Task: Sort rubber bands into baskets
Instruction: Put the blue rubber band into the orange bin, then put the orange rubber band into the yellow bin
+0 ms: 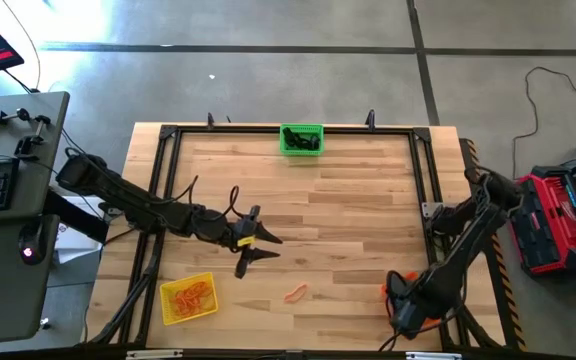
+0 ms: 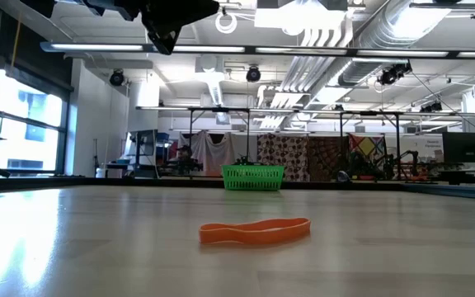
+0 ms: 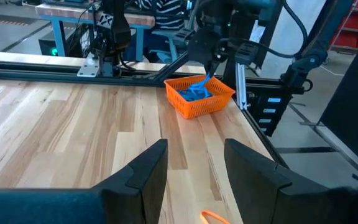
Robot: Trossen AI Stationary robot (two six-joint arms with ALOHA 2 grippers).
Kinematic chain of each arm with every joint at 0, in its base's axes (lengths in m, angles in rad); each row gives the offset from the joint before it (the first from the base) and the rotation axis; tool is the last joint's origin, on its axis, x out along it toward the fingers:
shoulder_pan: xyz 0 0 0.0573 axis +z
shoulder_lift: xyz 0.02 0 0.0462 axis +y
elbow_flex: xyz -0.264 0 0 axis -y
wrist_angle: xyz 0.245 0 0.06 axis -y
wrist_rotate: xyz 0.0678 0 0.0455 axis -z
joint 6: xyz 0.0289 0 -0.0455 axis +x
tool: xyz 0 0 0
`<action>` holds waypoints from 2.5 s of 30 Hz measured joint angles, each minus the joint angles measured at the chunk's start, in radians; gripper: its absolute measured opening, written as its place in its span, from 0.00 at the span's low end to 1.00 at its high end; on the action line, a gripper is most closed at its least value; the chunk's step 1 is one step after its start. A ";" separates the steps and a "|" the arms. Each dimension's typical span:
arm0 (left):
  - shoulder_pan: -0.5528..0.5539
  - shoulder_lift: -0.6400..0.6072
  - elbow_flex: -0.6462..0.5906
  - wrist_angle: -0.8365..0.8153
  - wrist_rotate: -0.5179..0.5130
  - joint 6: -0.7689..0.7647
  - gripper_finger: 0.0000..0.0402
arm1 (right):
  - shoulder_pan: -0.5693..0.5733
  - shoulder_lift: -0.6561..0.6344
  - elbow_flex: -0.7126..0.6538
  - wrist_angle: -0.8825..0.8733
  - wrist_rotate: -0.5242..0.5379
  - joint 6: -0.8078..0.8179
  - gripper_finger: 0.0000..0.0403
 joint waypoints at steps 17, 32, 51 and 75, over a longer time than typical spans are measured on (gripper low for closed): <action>0.001 0.030 0.001 0.010 0.001 0.012 0.38 | -0.069 0.063 0.031 -0.028 -0.082 -0.121 0.43; -0.020 0.048 0.000 0.050 0.004 0.064 0.28 | -0.212 0.062 0.175 0.166 0.574 -0.755 0.51; -0.074 0.240 -0.001 0.239 0.049 0.074 0.22 | -0.453 0.165 -0.168 1.001 0.443 -1.253 0.51; -0.078 0.190 -0.303 0.627 0.003 -0.038 0.18 | -0.510 0.389 -0.040 0.947 0.306 -1.420 0.24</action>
